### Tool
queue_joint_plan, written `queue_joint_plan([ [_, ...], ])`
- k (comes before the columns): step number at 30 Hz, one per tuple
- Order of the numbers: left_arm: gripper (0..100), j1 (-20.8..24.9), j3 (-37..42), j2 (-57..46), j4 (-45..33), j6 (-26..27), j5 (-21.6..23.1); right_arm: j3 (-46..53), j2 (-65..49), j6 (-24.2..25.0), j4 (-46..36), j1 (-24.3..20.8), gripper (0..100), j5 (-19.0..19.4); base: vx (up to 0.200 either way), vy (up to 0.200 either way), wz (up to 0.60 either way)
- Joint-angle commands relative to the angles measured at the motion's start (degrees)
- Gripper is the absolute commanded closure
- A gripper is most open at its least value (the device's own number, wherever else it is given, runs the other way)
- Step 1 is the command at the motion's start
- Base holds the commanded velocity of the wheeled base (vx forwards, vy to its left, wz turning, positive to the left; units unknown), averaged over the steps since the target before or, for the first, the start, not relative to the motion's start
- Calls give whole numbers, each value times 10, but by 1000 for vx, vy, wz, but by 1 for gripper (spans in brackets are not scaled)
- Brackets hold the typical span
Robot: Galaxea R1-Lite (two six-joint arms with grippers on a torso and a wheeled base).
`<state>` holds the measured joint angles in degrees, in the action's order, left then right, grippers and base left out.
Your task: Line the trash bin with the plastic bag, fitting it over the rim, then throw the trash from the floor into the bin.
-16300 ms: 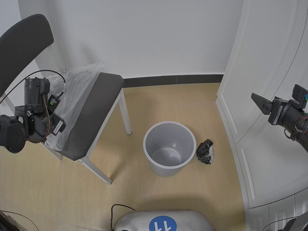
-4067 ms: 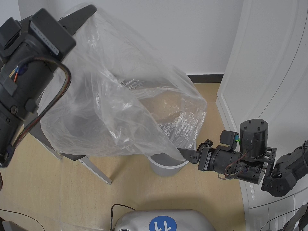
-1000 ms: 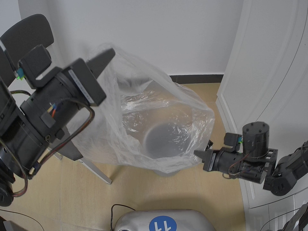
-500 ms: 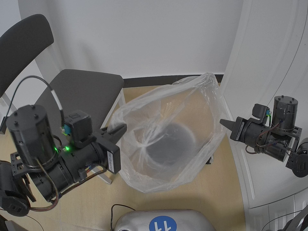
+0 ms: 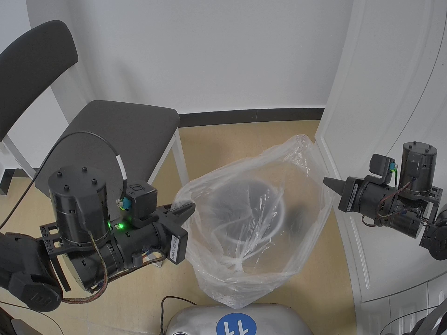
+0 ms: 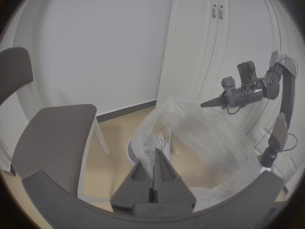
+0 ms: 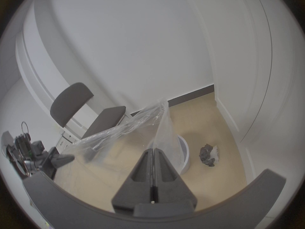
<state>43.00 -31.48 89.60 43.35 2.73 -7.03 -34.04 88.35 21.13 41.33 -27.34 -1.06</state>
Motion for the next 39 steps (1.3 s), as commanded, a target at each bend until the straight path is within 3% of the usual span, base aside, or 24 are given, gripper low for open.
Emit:
queue_joint_plan([
  [1,100,-4,-9,3,1,-21,1,13,-13,-21,-9,2,100,-3,0,0,0],
  [10,100,-49,-46,22,-27,-25,-11,51,-38,-97,-10,12,100,-6,0,0,0],
  [17,100,-93,-82,22,-52,-21,-84,73,-70,-148,-10,20,100,-7,0,0,0],
  [24,100,-104,-93,13,-46,-22,-97,83,-81,-171,-10,18,100,-25,0,0,0],
  [34,100,-88,-102,-17,-43,-27,-102,81,-74,-166,-9,-10,100,-32,0,0,0],
  [35,100,-70,-102,-32,-43,-37,-103,84,-57,-144,-8,-47,100,-30,0,0,0],
  [39,100,-51,-106,-58,-43,-49,-103,75,-13,-84,0,-75,100,-14,0,0,0],
])
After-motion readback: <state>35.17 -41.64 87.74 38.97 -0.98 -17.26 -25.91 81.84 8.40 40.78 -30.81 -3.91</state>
